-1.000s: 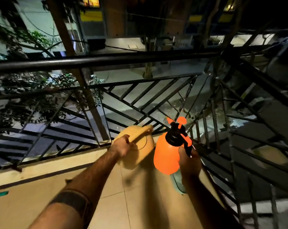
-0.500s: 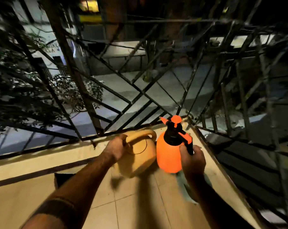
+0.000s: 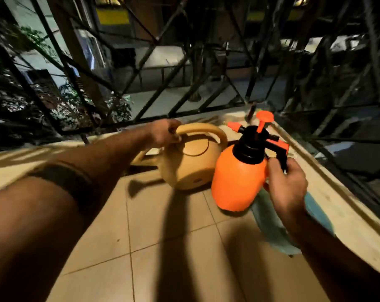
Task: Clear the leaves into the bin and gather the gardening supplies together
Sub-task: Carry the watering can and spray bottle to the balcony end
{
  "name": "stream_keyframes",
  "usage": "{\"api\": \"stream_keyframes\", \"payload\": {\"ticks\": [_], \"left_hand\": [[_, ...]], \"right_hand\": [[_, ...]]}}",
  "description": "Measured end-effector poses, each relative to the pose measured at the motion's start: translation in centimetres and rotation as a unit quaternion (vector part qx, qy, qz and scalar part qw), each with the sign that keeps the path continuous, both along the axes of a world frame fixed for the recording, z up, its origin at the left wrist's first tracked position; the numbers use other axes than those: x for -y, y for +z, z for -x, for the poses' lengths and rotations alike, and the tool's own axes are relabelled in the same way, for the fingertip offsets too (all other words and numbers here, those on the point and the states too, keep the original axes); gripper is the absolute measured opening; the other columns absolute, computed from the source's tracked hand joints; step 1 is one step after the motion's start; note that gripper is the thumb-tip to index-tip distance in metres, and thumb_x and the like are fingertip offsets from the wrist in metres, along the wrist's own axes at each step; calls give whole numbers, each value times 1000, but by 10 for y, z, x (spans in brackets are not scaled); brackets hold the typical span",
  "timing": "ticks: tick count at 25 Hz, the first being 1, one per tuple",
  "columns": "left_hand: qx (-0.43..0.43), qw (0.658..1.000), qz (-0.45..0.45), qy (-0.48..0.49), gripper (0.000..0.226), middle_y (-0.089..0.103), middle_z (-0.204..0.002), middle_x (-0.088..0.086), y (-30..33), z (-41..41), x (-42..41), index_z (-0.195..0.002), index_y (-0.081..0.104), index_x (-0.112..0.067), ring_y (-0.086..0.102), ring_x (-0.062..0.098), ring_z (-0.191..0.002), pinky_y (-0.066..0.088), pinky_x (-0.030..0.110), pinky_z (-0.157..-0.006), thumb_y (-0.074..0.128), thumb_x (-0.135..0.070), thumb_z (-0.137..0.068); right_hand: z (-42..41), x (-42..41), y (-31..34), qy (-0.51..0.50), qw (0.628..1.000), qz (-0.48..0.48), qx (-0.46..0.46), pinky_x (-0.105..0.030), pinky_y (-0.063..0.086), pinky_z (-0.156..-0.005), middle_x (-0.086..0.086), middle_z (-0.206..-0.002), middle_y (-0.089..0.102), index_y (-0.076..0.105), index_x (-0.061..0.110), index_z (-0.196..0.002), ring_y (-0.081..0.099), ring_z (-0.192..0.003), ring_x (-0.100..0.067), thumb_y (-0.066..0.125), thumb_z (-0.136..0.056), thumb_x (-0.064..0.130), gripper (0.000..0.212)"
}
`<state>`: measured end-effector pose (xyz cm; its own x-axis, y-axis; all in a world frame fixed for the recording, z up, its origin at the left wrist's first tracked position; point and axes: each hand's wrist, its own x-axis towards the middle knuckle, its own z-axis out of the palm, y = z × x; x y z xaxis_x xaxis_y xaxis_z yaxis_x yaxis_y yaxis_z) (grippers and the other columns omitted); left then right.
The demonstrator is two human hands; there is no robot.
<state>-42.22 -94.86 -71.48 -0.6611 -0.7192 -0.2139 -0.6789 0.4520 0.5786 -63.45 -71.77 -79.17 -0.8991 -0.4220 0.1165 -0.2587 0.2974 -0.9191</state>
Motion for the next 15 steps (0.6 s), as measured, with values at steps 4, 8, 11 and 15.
{"api": "stream_keyframes", "payload": {"ticks": [4, 8, 11, 15], "left_hand": [[27, 999, 25, -19, 20, 59, -104, -6, -23, 22, 3, -119, 60, -26, 55, 16, -104, 42, 34, -88, 59, -19, -100], [55, 998, 17, -24, 34, 60, -121, 0, -41, 29, 7, -135, 55, -23, 55, 17, -110, 46, 42, -101, 58, -21, -101], [66, 997, 21, -18, 29, 61, -116, -1, -54, 23, 16, -129, 58, -25, 56, 18, -109, 47, 43, -99, 58, -21, -100], [51, 996, 72, -9, 24, 60, -108, -1, -67, 11, 25, -124, 59, -26, 55, 14, -96, 43, 34, -83, 57, -20, -101]], "right_hand": [[2, -8, -33, 15, 998, 16, 52, -57, 56, -86, -2, -92, 70, 67, 25, -99, 67, -95, -29, 55, -84, 52, 33], [3, -14, -45, 3, 994, 51, 97, -47, 57, -69, -3, -81, 69, 67, 24, -91, 66, -79, -27, 60, -88, 43, 20], [1, -7, -53, 6, 986, 77, 148, -36, 50, -53, -9, -81, 66, 67, 19, -91, 63, -70, -21, 60, -78, 48, 33], [6, 4, -66, -3, 990, 52, 133, -45, 54, -60, -5, -77, 66, 66, 23, -82, 64, -71, -27, 60, -75, 53, 32]]}}
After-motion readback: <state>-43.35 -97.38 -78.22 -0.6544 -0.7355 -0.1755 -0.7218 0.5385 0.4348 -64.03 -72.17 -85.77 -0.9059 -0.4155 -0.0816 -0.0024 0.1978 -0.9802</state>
